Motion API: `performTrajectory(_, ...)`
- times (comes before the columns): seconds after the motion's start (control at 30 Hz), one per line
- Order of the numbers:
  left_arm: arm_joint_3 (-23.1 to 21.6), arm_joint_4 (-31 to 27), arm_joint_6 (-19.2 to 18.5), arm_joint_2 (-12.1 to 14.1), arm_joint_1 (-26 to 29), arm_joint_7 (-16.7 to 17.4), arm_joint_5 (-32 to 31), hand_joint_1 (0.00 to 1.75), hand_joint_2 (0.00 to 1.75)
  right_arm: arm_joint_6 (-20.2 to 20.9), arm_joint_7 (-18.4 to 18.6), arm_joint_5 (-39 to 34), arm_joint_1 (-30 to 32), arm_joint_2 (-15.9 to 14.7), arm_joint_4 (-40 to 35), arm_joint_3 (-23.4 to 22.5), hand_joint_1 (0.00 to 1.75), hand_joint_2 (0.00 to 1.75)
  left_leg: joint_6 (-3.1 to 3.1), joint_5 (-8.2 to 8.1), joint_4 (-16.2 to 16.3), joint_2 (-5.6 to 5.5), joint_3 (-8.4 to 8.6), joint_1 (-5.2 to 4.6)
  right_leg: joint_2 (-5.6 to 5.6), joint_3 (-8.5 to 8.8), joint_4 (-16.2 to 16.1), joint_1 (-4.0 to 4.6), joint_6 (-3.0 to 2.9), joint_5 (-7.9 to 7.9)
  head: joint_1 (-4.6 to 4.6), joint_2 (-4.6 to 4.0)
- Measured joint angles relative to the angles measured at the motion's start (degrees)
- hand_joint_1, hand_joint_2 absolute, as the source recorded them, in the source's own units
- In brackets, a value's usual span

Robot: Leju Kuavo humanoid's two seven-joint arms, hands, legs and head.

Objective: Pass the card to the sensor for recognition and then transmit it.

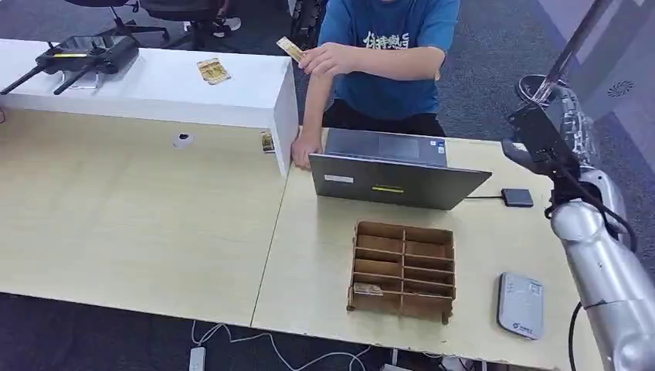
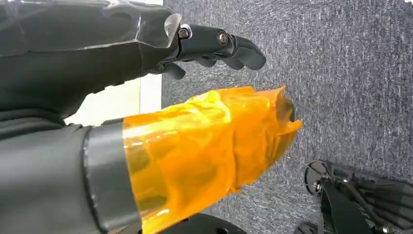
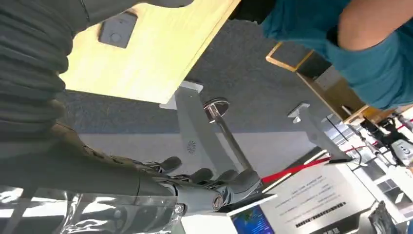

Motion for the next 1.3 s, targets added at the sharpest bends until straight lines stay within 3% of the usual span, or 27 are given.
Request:
performTrajectory(0.4,0.0,0.0,0.5,-0.1,0.3,-0.3,0.8,0.0,0.0,-2.0,-2.4,-1.0,12.5,-6.1,-11.3,-3.6,0.0,1.75,0.0,-0.04,0.0,0.02,-0.01,-0.01,0.03,-0.01,0.0,0.01,0.01,-0.01,0.0,0.0)
performTrajectory(0.93,0.1,0.0,0.7,-0.1,0.3,-0.3,1.3,0.0,0.0,-2.7,-3.8,-1.5,16.3,-7.9,-15.8,-5.2,0.0,1.75,0.0,-0.02,0.0,-0.04,0.0,0.0,-0.04,-0.01,0.0,0.01,0.02,-0.03,0.0,0.0)
performTrajectory(1.2,0.7,0.0,1.8,-0.7,0.5,-1.2,3.0,0.0,0.0,-4.0,-9.5,-2.9,32.4,-9.8,-26.9,-12.1,0.0,1.75,0.06,-0.13,0.0,-0.18,-0.05,0.0,-0.15,0.0,0.0,0.01,0.05,-0.13,0.0,0.0)
performTrajectory(1.3,1.2,0.0,2.4,-1.1,0.5,-1.7,4.2,0.0,0.0,-4.6,-12.8,-2.7,41.3,-10.3,-32.9,-15.8,0.0,1.75,0.09,-0.18,0.0,-0.3,-0.05,0.0,-0.35,0.08,-0.1,0.02,0.01,-0.25,0.02,0.0)
